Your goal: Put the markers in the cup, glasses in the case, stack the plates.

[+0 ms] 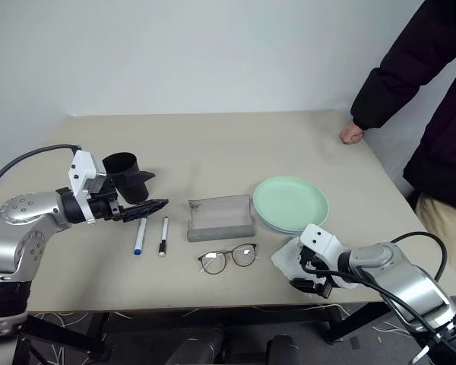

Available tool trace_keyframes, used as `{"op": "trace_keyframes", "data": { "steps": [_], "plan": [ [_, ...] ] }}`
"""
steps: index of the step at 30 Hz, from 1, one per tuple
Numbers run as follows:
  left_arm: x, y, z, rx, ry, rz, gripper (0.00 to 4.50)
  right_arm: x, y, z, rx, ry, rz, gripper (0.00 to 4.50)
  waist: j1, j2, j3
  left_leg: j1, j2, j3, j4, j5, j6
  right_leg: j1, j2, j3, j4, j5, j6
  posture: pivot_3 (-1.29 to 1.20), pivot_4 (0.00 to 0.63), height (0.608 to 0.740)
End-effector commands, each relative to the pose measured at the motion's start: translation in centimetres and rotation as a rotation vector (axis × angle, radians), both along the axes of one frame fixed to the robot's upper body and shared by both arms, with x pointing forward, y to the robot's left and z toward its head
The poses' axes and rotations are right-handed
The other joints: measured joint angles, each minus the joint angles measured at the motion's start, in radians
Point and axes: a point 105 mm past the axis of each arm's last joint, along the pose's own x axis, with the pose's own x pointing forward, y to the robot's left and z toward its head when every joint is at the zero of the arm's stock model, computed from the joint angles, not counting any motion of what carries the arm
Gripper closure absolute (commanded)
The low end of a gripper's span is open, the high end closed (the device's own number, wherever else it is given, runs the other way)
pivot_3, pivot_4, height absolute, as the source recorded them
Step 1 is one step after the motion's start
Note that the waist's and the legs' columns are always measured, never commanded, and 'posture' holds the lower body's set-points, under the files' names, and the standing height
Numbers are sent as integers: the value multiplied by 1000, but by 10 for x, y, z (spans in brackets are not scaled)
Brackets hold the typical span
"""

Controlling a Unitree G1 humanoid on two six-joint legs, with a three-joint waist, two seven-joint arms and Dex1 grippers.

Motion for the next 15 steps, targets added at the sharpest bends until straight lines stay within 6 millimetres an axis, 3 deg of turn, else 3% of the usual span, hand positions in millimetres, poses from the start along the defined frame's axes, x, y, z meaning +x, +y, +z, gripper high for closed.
{"op": "trace_keyframes", "data": {
  "steps": [1, 11, 15],
  "plan": [
    [2, 0, 14, 14, -60, -9, 582, 8, -2, 3, -11, -41, -12, 903, 0, 0, 0, 0, 0, 0, 0, 0, 0, 0, 0, 0, 0, 0, 0, 0, 0, 727],
    [3, -2, 15, 15, -67, -15, 582, 10, -2, 7, -10, -52, 21, 4477, 0, 0, 0, 0, 0, 0, 0, 0, 0, 0, 0, -1, 0, 0, 0, 0, 0, 727],
    [3, -3, 15, 14, -69, -16, 582, 13, -1, 12, -8, -66, 34, 4477, 0, 0, 0, 0, 0, 0, 0, 0, 0, 0, 0, -1, 0, 0, 0, 0, 0, 727]
  ]
}}
